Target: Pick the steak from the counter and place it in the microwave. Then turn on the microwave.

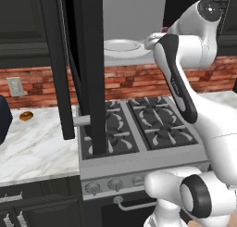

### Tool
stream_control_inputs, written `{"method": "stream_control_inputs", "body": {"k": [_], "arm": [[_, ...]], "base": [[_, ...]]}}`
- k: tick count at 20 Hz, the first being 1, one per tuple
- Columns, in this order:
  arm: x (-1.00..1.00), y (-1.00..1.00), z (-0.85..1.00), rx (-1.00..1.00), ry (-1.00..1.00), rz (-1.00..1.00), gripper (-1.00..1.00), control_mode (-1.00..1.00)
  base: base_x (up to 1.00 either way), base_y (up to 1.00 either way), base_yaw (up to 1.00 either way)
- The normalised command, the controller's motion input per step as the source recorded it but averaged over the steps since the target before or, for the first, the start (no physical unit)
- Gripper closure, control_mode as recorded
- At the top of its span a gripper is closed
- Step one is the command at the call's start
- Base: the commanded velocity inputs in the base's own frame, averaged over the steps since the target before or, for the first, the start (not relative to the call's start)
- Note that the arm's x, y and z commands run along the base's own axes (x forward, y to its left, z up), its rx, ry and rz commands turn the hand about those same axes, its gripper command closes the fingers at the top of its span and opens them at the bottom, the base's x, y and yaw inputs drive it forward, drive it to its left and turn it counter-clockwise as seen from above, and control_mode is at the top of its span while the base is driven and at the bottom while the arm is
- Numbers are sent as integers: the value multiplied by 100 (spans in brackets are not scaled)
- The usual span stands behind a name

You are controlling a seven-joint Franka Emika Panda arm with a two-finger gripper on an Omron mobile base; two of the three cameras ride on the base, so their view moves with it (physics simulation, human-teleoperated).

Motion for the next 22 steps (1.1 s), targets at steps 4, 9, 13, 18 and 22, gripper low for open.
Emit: {"method": "stream_control_inputs", "body": {"k": [4, 9, 13, 18, 22], "arm": [[35, 27, 4, -5, -2, 1, 100, -100], [39, 16, 7, -1, 0, 2, 100, -100], [43, 15, 2, 0, 0, 3, 100, -100], [44, 2, 2, 0, 0, 7, 100, -100], [43, 9, 2, 0, 0, 8, 100, -100]], "base": [[0, 0, 0], [0, 0, 0], [0, 0, 0], [0, 0, 0], [0, 0, 0]]}}
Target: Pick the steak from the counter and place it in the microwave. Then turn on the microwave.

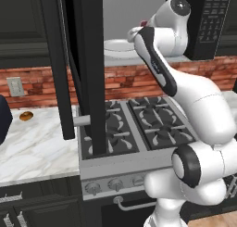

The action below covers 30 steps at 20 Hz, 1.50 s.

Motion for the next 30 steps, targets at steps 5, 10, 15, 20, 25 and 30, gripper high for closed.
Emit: {"method": "stream_control_inputs", "body": {"k": [5, 10, 15, 20, 25, 30], "arm": [[42, 11, 0, 0, 0, 7, 100, -100], [43, 13, 0, 0, 0, 5, 100, -100], [47, 14, 0, 0, 2, 2, 100, -100], [47, 12, 0, 0, 7, 0, 100, -100], [43, 8, -1, -1, 6, 0, 100, -100], [36, 6, 0, 0, 5, 2, 100, -100]], "base": [[0, 0, 0], [0, 0, 0], [0, 0, 0], [0, 0, 0], [0, 0, 0], [0, 0, 0]]}}
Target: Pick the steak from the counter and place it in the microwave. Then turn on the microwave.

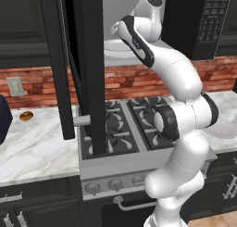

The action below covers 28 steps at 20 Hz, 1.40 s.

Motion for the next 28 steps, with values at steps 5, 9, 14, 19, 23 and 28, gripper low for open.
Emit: {"method": "stream_control_inputs", "body": {"k": [5, 9, 14, 19, 23, 28], "arm": [[29, 7, -4, -1, 0, 1, 100, -100], [28, 7, -3, 0, 0, 0, 100, -100], [17, 6, -7, -1, 0, 0, 100, -100], [9, 1, -10, -3, 0, 0, 100, -100], [7, 0, -13, -4, 0, 0, 100, -100], [9, 0, -12, -1, 0, 0, 100, -100]], "base": [[0, 0, 0], [0, 0, 0], [0, 0, 0], [0, 0, 0], [0, 0, 0], [0, 0, 0]]}}
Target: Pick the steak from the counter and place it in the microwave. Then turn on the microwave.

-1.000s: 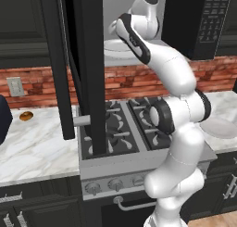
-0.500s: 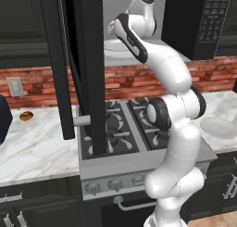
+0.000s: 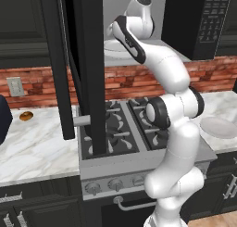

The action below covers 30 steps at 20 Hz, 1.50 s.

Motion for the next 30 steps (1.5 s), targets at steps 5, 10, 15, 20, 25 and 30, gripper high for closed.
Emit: {"method": "stream_control_inputs", "body": {"k": [5, 10, 15, 20, 25, 30], "arm": [[9, 0, -9, 0, 0, 0, 100, -100], [10, 0, -9, 0, 0, 0, 100, -100], [10, 2, -9, 0, 0, 0, 100, -100], [11, 2, -6, 0, 0, 0, 100, -100], [13, 3, -6, 0, 0, 0, 100, -100], [14, 3, -4, 0, 0, 0, 100, -100]], "base": [[0, 0, 0], [0, 0, 0], [0, 0, 0], [0, 0, 0], [0, 0, 0], [0, 0, 0]]}}
